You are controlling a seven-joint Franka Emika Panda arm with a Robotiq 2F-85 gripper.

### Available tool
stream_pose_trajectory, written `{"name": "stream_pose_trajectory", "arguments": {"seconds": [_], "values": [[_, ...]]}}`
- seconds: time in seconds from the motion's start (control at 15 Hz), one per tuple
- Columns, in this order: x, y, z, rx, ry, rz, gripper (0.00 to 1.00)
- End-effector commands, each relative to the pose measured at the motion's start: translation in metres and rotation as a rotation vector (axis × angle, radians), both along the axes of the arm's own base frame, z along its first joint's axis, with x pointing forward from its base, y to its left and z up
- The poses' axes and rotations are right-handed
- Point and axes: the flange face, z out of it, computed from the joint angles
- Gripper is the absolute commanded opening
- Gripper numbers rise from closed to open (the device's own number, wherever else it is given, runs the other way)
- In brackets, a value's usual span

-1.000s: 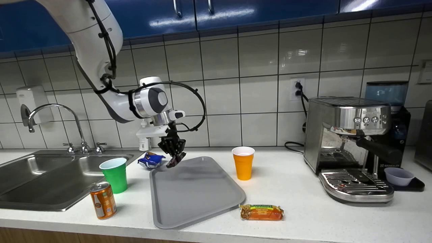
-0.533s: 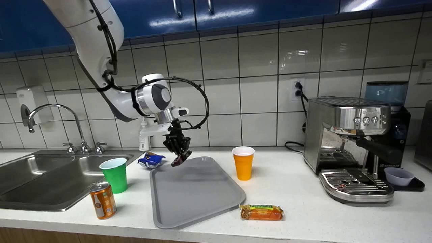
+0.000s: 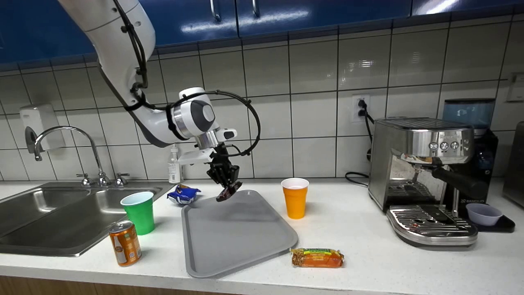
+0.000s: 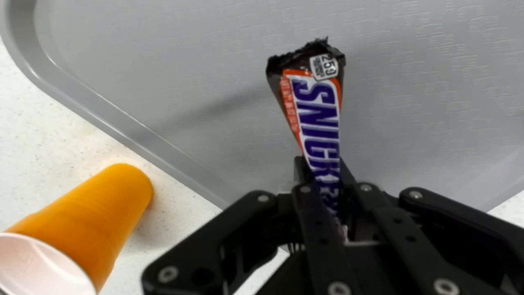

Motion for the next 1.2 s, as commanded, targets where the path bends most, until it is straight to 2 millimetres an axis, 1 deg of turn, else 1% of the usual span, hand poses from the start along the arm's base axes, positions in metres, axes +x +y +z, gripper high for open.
{"name": "stream_pose_trajectory", "arguments": {"seconds": [0.0,0.4,0.6,1.13], "values": [[0.007,-0.014,0.008,-0.011,-0.012,-0.052,0.04],[0.027,-0.045,0.005,-0.018,-0.033,-0.13,0.04],[0.041,-0.059,0.001,-0.024,-0.048,-0.162,0.04],[0.08,-0.084,-0.012,-0.025,-0.055,-0.263,0.04]]}}
